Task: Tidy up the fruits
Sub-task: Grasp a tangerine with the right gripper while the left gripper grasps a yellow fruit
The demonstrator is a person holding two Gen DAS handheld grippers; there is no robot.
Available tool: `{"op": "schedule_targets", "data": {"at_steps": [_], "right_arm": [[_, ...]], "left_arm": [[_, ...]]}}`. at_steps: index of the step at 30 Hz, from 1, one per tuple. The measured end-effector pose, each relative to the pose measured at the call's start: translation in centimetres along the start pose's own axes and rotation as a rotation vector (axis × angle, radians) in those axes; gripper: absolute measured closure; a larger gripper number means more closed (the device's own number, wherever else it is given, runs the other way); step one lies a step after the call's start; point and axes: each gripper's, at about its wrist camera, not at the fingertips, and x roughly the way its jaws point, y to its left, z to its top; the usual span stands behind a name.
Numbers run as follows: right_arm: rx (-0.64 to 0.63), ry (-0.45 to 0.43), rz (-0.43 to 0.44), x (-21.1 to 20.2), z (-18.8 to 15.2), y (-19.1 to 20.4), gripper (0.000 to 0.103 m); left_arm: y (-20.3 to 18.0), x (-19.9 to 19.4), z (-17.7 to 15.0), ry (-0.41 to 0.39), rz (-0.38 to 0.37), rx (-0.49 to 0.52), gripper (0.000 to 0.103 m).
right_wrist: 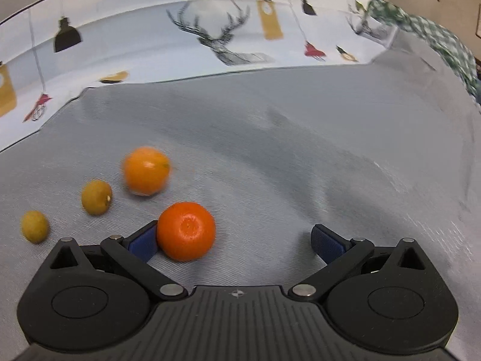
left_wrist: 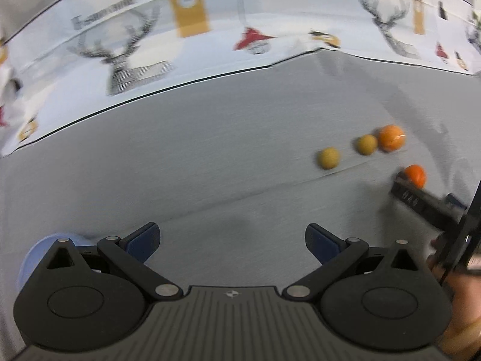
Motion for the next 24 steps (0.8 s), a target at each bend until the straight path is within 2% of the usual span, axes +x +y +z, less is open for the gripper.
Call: {"op": "schedule_targets", "data": {"at_steps": [7,9,14,15,16,17,18,19,22,24], "right_arm": [[-0.017,0.007,0.007,-0.5,-0.7,-0.9,0.001],[-0.010,-0.001,-0.006,-0.4,-0.6,-1.2,0.001],[-0.003,-0.001,-0.012,-0.2,-0.5,-1.3,0.004],[0.000,-0.001,0.000,-0.3,-0.5,-1.2,0.010],[0.001,-0.007,0.016,-0.5,-0.5,-1.1,0.020],[-0.013,-0.017,0.029,-0.7,-0.5,-0.8,0.027],[-0.039,-0.030,0.050,-1.0,-0.6,-0.3,0.047],[-0.064,-0.040,0.080,-1.2,-0.6,0.2,0.066],[-0.076,-0.052,0.080,-1.4,-0.5,0.7,0.066],[-0.024,-0.083,0.068,-1.6,-0.2,-0.1,0.066]], "left_arm": [[-5.8,3.5,3.6,-0.022,-0.053,0.125,0.000],[-7.1,5.0,4.7,-0.003,-0.079,0.157,0.000],[-8.8,9.1,6.3,0.051,-0.087,0.202,0.001],[-8.8,9.7,6.4,0.060,-0.092,0.194,0.011],[-8.8,10.2,6.7,0.069,-0.094,0.183,0.034],[-8.7,10.6,6.9,0.083,-0.100,0.179,0.045],[-8.7,10.7,7.1,0.079,-0.109,0.178,0.055],[-8.6,10.4,7.1,0.053,-0.123,0.180,0.075],[-8.5,9.6,6.6,0.029,-0.135,0.197,0.076],[-8.0,8.5,6.0,0.006,-0.132,0.199,0.077]]}}
